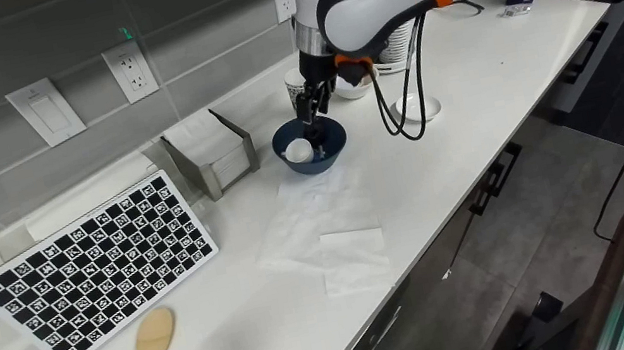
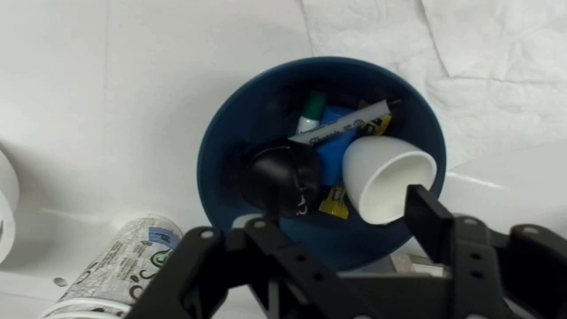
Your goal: Pick up the white tea cup and put it in the blue bowl
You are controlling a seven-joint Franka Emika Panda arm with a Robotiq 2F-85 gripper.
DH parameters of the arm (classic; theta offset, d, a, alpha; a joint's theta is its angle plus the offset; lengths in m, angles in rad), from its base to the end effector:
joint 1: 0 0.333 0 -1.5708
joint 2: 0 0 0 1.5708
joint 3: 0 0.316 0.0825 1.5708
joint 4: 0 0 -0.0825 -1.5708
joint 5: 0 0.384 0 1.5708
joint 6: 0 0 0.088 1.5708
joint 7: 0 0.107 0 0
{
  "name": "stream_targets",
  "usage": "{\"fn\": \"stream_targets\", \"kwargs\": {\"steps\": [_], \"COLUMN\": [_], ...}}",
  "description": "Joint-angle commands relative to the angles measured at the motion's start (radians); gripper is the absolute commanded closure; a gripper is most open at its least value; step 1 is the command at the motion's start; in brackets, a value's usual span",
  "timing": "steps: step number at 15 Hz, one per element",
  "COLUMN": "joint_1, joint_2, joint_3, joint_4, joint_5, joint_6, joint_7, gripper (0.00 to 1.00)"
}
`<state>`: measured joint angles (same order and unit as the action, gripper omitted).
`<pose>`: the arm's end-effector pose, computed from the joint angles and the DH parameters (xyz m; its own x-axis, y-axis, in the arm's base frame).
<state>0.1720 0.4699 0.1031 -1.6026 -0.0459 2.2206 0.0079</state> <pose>0.6725 0.1783 0.3736 0.9510 0.2704 0.1502 0.2746 -0.9615 -0.0075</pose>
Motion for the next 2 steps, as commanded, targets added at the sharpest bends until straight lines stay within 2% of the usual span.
{"fn": "stream_targets", "kwargs": {"steps": [1, 2], "joint_1": [-0.090, -0.038], "joint_2": [-0.093, -0.041], "joint_3": [0.029, 0.004], "joint_4": [-0.090, -0.026], "joint_5": [0.104, 0.041], "joint_6": [-0.066, -0.042], "joint_7": [-0.141, -0.054], "gripper": [0.00, 0.14]}}
